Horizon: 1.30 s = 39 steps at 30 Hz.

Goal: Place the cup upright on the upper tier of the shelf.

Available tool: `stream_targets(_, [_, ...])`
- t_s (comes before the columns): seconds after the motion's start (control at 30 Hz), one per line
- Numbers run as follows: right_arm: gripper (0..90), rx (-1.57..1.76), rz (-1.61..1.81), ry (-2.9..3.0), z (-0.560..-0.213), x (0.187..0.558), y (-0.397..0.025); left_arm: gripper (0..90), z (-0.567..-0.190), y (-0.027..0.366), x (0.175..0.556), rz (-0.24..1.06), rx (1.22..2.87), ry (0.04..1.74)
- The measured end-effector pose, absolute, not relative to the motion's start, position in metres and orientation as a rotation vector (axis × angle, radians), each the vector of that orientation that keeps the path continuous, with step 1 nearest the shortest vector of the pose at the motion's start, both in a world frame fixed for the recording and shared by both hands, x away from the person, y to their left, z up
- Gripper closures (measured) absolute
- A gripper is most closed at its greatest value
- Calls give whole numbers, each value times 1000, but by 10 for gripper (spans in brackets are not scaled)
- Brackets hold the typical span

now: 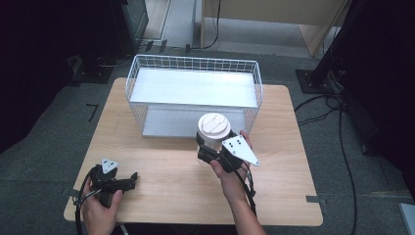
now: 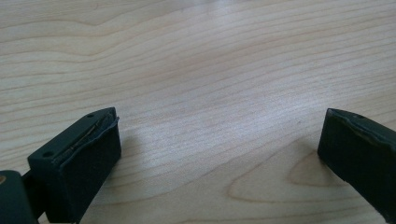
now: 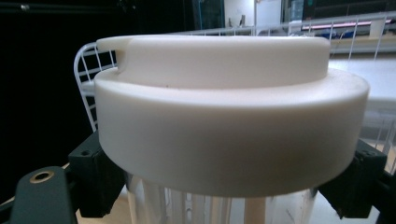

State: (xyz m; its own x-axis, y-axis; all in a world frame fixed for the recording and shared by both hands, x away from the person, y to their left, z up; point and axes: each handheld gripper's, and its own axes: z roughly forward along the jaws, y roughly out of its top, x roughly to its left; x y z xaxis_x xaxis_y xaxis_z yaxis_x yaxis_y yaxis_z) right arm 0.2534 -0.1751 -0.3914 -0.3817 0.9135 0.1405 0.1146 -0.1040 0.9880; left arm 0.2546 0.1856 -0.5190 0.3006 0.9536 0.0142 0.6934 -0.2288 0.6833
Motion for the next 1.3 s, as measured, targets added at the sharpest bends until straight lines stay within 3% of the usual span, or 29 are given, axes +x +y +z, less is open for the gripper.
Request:
stream_targets(0.87, [149,1086,1490,1332,-300,304,-175,0,-519,186,255,594,2002,1459])
stream_targets(1.3, [150,1097,1418,1332,-285,347,-164,0,-519,186,255,592,2005,1459])
